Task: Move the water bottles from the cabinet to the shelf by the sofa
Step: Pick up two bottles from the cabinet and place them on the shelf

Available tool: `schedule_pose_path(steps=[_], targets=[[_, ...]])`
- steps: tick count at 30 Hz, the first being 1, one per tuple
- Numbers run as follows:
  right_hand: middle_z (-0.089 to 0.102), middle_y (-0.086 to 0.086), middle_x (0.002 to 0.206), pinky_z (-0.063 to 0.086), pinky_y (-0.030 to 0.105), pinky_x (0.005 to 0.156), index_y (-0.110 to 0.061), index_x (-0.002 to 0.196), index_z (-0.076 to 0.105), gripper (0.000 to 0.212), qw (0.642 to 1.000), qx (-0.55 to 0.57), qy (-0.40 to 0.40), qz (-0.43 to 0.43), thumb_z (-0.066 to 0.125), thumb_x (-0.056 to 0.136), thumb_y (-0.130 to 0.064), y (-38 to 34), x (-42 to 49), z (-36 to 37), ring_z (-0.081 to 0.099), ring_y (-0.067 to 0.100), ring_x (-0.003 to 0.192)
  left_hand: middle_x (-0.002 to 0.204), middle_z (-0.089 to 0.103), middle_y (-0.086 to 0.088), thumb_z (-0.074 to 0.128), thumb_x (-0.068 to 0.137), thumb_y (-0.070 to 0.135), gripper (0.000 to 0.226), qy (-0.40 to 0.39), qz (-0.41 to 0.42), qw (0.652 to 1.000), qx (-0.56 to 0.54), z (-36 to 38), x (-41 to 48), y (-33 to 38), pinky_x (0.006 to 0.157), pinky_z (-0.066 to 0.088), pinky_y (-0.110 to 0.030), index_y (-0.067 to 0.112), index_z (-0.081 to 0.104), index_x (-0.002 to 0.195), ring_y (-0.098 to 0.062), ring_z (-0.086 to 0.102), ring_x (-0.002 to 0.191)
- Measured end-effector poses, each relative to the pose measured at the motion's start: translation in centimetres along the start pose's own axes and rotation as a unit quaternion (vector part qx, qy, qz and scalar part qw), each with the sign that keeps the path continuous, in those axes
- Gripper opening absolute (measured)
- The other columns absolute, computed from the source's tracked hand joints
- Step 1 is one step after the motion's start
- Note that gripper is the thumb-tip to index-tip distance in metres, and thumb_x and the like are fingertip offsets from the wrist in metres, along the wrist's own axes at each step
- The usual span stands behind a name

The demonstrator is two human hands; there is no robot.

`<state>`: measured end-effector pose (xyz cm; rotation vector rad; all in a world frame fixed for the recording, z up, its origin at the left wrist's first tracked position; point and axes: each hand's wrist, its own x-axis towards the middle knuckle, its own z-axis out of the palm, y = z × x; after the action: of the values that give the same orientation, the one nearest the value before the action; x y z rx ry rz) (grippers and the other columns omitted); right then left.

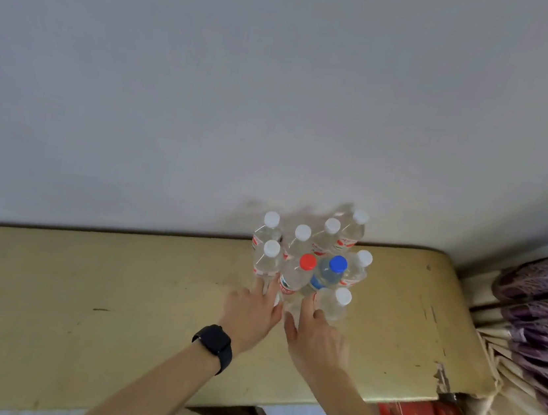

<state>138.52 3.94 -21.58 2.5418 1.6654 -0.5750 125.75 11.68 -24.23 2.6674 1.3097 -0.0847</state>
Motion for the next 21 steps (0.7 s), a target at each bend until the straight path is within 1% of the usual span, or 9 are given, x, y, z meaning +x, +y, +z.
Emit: schedule_pose_path(steps=[3, 5, 7, 9, 12, 14, 17, 19, 21], targets=[[0.065, 0.0, 0.106, 0.039, 0.034, 0.063, -0.021, 0.14, 0.026, 0.051, 1.0, 0.001, 0.0, 0.015, 0.027, 0.101, -0.054, 0.1, -2.6, 1.9, 0.069, 0.031, 0.087, 0.072, 0.054, -0.006, 0.038, 0.086, 0.04, 0.043, 0.004, 0.023, 1.0, -0.011, -0.4, -1.4, -0.4, 0.037, 0.026, -0.024, 0.012, 0.055, 0.113, -0.027, 0.046, 0.034], [0.068, -0.002, 0.094, 0.038, 0.032, 0.057, -0.016, 0.141, 0.03, 0.055, 1.0, -0.02, 0.01, 0.017, 0.027, 0.101, -0.054, 0.2, -4.9, 3.3, 0.07, 0.027, 0.078, 0.071, 0.052, -0.006, 0.039, 0.086, 0.038, 0.037, -0.004, 0.04, 0.999, 0.0, -0.2, -2.8, -0.4, 0.037, 0.029, -0.025, 0.012, 0.058, 0.104, -0.027, 0.044, 0.036], [0.069, -0.002, 0.089, 0.037, 0.031, 0.052, -0.011, 0.135, 0.036, 0.055, 0.999, -0.013, 0.014, 0.026, 0.028, 0.101, -0.054, 0.6, -6.9, 4.6, 0.07, 0.025, 0.071, 0.074, 0.055, -0.007, 0.041, 0.091, 0.04, 0.034, 0.006, 0.061, 0.998, 0.031, 0.2, -3.7, -0.4, 0.041, 0.029, -0.026, 0.012, 0.055, 0.103, -0.025, 0.042, 0.037], [0.07, 0.001, 0.088, 0.038, 0.031, 0.051, -0.009, 0.133, 0.037, 0.055, 0.999, 0.013, 0.018, 0.044, 0.03, 0.101, -0.053, 1.5, -8.1, 5.5, 0.07, 0.026, 0.07, 0.075, 0.058, -0.008, 0.051, 0.092, 0.044, 0.034, 0.018, 0.083, 0.994, 0.075, 0.6, -4.3, -0.1, 0.045, 0.028, -0.028, 0.013, 0.055, 0.106, -0.023, 0.042, 0.038], [0.071, 0.004, 0.081, 0.04, 0.031, 0.05, -0.007, 0.13, 0.037, 0.055, 0.995, 0.057, 0.036, 0.077, 0.032, 0.1, -0.053, 3.2, -9.3, 5.7, 0.07, 0.027, 0.068, 0.073, 0.06, -0.009, 0.074, 0.079, 0.042, 0.043, 0.015, 0.136, 0.984, 0.117, 0.9, -4.7, 1.0, 0.045, 0.034, -0.028, 0.01, 0.055, 0.101, -0.022, 0.045, 0.038], [0.071, 0.005, 0.081, 0.038, 0.032, 0.05, -0.012, 0.123, 0.036, 0.048, 0.987, 0.099, 0.052, 0.112, 0.031, 0.1, -0.054, 4.6, -10.4, 5.0, 0.068, 0.029, 0.07, 0.066, 0.058, -0.008, 0.083, 0.068, 0.035, 0.049, -0.007, 0.177, 0.976, 0.128, 0.4, -5.0, 2.6, 0.044, 0.036, -0.028, 0.008, 0.052, 0.095, -0.022, 0.047, 0.038], [0.069, 0.007, 0.085, 0.04, 0.034, 0.055, -0.014, 0.113, 0.037, 0.041, 0.973, 0.136, 0.055, 0.178, 0.034, 0.099, -0.052, 7.2, -12.8, 3.5, 0.066, 0.032, 0.078, 0.056, 0.054, -0.005, 0.091, 0.058, 0.032, 0.048, -0.044, 0.215, 0.968, 0.123, -0.6, -4.9, 6.0, 0.043, 0.035, -0.027, 0.007, 0.059, 0.082, -0.022, 0.05, 0.038], [0.066, 0.008, 0.085, 0.044, 0.035, 0.06, -0.014, 0.109, 0.04, 0.038, 0.959, 0.157, 0.047, 0.232, 0.037, 0.096, -0.049, 9.4, -15.9, 2.8, 0.064, 0.033, 0.081, 0.073, 0.064, -0.006, 0.079, 0.076, 0.043, 0.046, -0.086, 0.25, 0.954, 0.143, -2.3, -5.7, 9.6, 0.054, 0.041, -0.029, 0.007, 0.06, 0.097, -0.026, 0.063, 0.059], [0.06, 0.003, 0.077, 0.043, 0.035, 0.06, -0.014, 0.102, 0.041, 0.032, 0.937, 0.189, 0.049, 0.29, 0.04, 0.093, -0.044, 11.9, -20.4, 2.9, 0.062, 0.033, 0.078, 0.105, 0.067, -0.008, 0.048, 0.097, 0.046, 0.044, -0.083, 0.317, 0.933, 0.151, -2.8, -7.2, 14.1, 0.07, 0.037, -0.034, 0.009, 0.048, 0.122, -0.028, 0.065, 0.094]])
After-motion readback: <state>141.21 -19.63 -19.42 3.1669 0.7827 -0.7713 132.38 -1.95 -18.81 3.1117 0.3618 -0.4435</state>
